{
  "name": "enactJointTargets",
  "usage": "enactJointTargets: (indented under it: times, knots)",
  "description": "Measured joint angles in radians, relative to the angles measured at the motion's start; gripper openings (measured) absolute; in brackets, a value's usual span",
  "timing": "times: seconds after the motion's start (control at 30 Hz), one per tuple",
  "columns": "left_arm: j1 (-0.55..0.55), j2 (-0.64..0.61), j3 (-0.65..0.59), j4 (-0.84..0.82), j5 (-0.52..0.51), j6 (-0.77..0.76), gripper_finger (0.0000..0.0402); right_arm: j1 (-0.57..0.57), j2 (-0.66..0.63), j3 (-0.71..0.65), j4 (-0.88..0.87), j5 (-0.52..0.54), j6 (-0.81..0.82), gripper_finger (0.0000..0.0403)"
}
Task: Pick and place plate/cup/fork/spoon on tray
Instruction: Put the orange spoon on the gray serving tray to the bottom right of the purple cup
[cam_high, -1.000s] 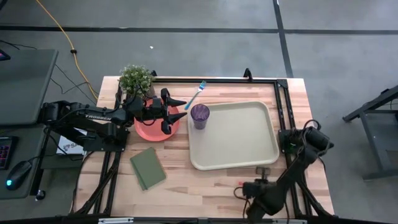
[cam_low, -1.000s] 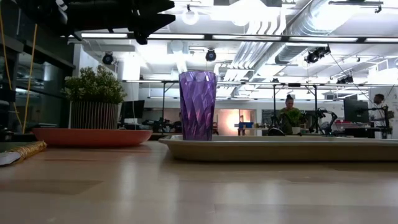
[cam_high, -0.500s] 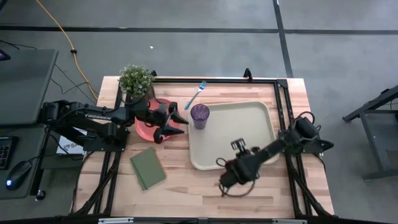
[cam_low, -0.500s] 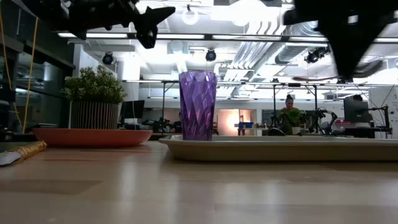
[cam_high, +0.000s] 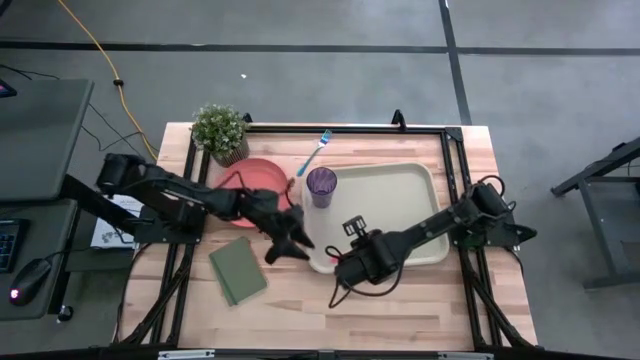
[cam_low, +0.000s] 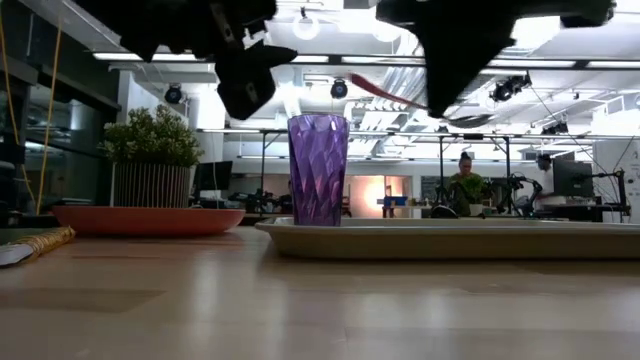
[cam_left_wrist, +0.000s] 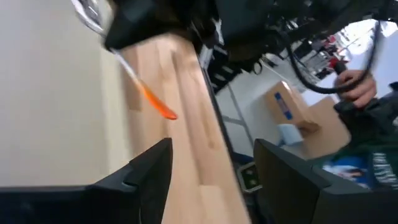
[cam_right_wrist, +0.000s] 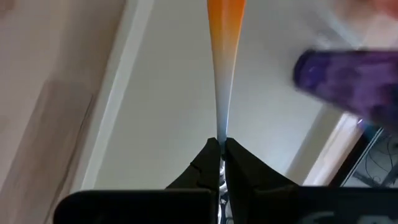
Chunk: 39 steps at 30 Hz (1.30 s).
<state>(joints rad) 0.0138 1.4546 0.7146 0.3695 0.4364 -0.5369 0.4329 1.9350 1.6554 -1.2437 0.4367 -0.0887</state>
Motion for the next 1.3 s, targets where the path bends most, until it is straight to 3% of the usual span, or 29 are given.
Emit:
enactJointTargets:
  times: [0.3,0.5,0.77,1.3]
  knots:
    - [-0.076,0.160,0.143,0.001,-0.036,-0.141,0.0209,-0.023,0.001,0.000,0.070,0.018,0.006,0.0000]
    - [-0.075,0.181,0.172,-0.031,-0.065,-0.189,0.0209,-0.018,0.002,-0.001,0.078,0.005,0.009,0.0000]
    - [-0.043,0.167,0.172,-0.166,-0.064,-0.220,0.0209,0.002,0.002,-0.002,0.054,-0.094,0.000,0.0000]
    - [-0.066,0.194,0.172,-0.162,-0.059,-0.299,0.0209,-0.057,0.003,-0.002,0.164,-0.103,-0.025,0.0000]
